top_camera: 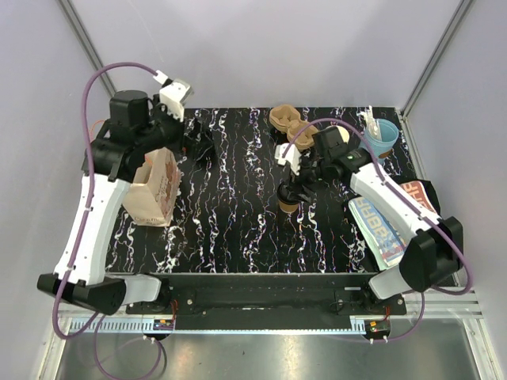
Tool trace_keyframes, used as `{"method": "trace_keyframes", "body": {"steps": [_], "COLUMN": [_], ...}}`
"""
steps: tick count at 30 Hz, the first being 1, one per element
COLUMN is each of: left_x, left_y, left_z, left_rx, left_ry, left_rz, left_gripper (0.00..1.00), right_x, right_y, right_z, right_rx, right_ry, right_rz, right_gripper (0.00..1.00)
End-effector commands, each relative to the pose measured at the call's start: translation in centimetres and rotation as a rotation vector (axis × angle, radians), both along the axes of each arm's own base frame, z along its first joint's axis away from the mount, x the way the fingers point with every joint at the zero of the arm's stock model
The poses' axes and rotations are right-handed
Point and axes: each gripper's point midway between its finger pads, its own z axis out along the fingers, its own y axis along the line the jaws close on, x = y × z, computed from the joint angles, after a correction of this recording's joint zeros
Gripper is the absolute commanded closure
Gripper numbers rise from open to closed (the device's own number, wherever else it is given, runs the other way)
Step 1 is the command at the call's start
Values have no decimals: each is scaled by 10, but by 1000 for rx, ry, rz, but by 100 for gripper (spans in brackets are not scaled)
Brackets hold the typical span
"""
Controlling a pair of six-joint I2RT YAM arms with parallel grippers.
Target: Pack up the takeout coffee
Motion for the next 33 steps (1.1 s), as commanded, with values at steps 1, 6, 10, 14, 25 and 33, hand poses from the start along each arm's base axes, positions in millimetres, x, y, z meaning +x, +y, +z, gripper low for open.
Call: {"method": "trace_keyframes", "body": {"steps": [1, 6, 10, 14, 25, 33], "left_x": [-13, -17, -17, -19, -18, -17], "left_y": [28, 43, 46, 44, 44, 44], "left_z": [0, -6, -12, -11, -10, -12], "left_rx": [55, 64, 58, 28, 15, 8], "left_ry": [-25, -6, 16, 26, 32, 43], "left_rz": [72, 104, 109, 103, 106, 106], "left_gripper": [1, 1, 1, 1, 1, 1], "right_x": [11, 20, 24, 20, 11, 7], "right_y": [3, 3, 3, 6, 4, 1], "right_z": [-12, -25, -36, -42, -61, -76], "right_rx": [-69, -108, -125, -124, -154, -185], "right_ry": [-55, -66, -56, -36, 30, 69], "right_rz": [25, 41, 44, 57, 70, 70], "right_gripper": [28, 33, 35, 36, 44, 53]}}
